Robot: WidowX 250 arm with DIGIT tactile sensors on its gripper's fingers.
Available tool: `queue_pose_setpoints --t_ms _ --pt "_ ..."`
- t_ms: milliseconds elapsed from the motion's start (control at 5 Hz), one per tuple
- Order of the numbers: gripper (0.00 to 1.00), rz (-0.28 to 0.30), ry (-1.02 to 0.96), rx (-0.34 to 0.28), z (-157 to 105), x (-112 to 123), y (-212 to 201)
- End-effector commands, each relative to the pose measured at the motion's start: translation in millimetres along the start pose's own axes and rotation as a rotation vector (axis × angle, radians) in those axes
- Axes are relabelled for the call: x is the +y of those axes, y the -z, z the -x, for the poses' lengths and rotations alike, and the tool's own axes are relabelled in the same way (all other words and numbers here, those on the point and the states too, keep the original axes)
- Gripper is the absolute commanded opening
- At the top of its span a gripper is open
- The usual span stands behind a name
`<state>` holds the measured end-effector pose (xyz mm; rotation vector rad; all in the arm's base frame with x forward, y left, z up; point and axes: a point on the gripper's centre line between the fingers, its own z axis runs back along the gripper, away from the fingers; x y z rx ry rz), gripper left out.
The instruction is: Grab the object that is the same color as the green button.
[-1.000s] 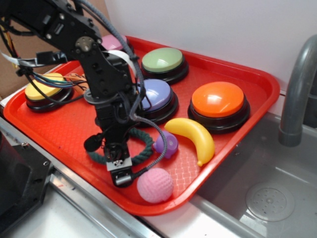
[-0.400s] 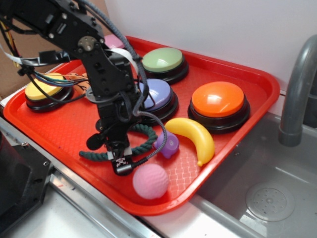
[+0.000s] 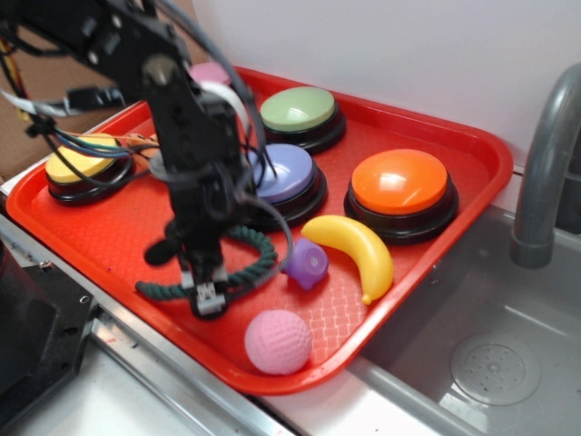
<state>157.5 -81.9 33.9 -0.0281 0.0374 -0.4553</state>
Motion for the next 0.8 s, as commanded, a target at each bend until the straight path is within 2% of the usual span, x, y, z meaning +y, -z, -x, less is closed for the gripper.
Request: queue_pose_setpoints --t_ms 0,400,600 --pt "0.0 -0.014 -0.158 -0.102 -1.5 36.5 -74.7" --pt "0.0 -0.09 -0.288 -0.094 14.6 81.5 -125.6" --pt "0.0 -0.059 -0.411 -0.041 27.7 91.0 -135.6"
